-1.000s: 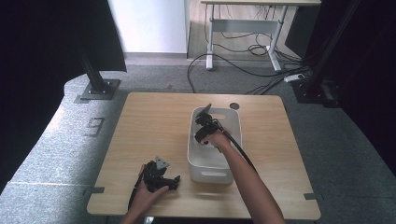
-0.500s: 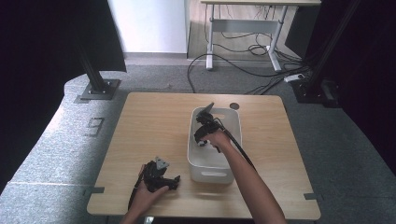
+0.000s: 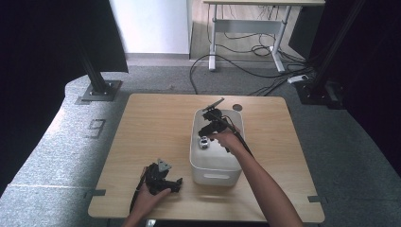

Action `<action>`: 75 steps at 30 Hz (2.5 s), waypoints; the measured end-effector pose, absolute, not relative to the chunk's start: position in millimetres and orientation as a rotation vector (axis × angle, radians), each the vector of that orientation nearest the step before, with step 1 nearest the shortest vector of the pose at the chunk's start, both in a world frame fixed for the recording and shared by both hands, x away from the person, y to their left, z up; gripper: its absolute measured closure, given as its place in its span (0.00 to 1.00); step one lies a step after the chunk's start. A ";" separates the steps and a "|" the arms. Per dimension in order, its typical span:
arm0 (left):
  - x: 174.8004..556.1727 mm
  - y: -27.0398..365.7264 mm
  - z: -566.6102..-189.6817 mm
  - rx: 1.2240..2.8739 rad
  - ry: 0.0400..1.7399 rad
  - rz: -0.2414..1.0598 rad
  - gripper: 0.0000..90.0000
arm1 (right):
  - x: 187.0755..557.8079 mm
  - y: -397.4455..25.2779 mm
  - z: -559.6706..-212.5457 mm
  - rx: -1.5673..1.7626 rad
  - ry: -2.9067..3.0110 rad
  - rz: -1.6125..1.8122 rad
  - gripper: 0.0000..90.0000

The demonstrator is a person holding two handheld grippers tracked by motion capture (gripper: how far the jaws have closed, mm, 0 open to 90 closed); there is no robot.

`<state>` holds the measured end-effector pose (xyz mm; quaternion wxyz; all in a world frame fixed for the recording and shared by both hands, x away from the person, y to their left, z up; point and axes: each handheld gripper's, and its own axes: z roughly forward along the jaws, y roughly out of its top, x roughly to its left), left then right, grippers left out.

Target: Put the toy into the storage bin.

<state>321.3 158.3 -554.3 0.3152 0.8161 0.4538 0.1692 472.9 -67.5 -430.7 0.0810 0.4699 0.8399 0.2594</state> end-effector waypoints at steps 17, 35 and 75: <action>321.3 158.4 -554.1 2.152 1.195 0.444 0.01 | 432.1 -108.3 -393.7 1.272 2.433 0.970 0.44; 321.3 158.3 -554.2 2.150 1.196 0.445 0.01 | 400.4 -156.5 -380.0 1.214 2.338 1.123 0.44; 321.7 158.0 -554.4 2.148 1.198 0.445 0.01 | 344.5 -272.0 -431.8 1.294 2.093 1.340 0.44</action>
